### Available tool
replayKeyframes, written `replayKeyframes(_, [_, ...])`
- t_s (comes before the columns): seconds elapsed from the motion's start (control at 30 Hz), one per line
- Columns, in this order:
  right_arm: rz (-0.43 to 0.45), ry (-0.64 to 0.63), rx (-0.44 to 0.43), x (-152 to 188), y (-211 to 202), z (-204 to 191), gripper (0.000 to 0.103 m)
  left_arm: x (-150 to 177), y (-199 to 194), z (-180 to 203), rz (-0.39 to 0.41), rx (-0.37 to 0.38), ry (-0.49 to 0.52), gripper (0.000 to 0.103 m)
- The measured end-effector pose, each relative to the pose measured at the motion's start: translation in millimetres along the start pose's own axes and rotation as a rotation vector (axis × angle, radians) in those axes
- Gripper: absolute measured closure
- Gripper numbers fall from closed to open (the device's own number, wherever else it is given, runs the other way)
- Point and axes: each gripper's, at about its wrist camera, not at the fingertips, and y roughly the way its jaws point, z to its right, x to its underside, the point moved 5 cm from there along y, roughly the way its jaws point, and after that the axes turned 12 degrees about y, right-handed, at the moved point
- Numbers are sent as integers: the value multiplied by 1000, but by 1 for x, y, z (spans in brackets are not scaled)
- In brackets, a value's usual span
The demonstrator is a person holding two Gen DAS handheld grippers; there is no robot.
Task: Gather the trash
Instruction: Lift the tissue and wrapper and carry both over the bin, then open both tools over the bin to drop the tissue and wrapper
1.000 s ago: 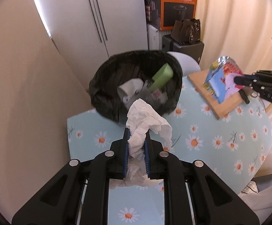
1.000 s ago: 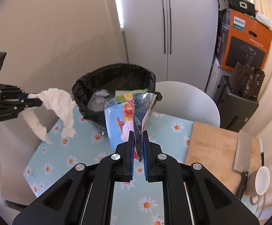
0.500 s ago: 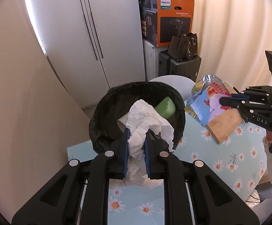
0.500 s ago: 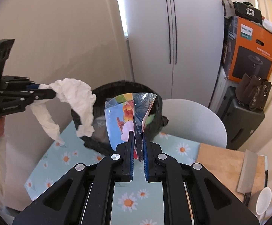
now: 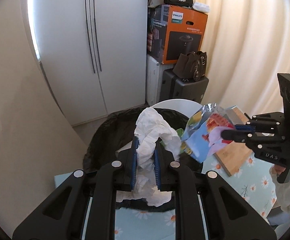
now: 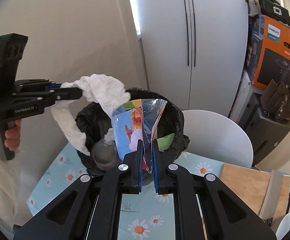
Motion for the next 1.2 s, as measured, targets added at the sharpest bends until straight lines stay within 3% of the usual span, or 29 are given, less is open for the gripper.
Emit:
replayKeyframes(0.47, [-43,-3,-9,-6,44,9,93,22,54,-24,14,93,-85,87])
replayKeyframes(1.2, [-153,-20,-7,3,102,8,93,60,92,-39,-101,63,-159,87])
